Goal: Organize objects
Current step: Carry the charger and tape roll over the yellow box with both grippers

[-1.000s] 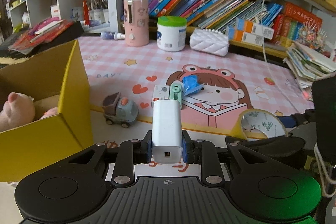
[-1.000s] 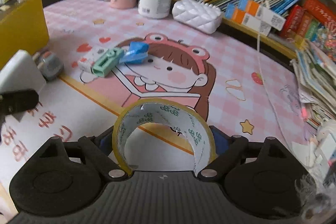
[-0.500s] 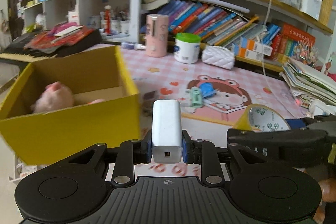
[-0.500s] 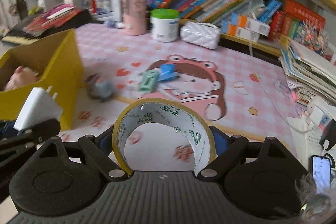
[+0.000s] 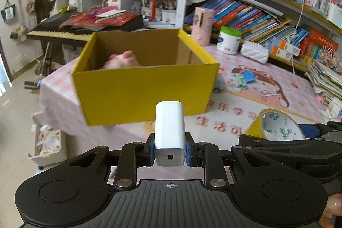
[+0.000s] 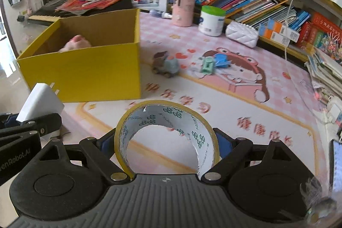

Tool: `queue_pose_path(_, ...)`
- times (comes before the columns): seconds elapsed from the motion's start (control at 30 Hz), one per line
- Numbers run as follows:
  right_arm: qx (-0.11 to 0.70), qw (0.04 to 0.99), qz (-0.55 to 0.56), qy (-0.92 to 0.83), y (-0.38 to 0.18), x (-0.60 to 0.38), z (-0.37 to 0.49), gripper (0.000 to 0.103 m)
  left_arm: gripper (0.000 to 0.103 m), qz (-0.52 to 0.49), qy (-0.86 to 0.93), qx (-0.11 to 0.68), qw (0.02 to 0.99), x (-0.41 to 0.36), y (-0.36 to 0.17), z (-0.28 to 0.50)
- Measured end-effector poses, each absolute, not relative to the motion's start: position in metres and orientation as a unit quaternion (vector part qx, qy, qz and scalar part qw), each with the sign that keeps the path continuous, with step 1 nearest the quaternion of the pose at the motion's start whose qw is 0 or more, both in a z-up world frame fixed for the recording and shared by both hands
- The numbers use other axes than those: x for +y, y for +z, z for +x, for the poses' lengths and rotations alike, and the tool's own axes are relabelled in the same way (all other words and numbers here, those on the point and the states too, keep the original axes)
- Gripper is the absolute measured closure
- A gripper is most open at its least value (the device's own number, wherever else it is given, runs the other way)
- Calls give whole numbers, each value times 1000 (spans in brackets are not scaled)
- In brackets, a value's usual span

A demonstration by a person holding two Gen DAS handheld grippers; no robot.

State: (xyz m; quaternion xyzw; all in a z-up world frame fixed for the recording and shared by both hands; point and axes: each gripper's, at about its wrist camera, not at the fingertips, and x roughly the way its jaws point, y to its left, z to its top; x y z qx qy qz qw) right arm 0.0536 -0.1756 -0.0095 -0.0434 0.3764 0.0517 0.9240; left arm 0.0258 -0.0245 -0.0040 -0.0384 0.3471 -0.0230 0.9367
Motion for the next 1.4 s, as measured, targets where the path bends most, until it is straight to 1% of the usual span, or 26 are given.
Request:
queue_pose_path(0.33,379,922,-37,69,-14,-130,24,14,79,-31,-4,341,940,18,-2,-5)
queue_pose_path(0.73,366,928,-34,63,-9,-106,6,14,79,-27,-9,325,945,42,3,-21)
queue_pose_path(1.2,356,931,-50,64,-1,-95,0,14,79,-27,-16,296,955,43,14,-24)
queue_pose_path(1.4,318,946,-39,55,17,-104,14,14,79,-13,-18,264,964,38,30,-11)
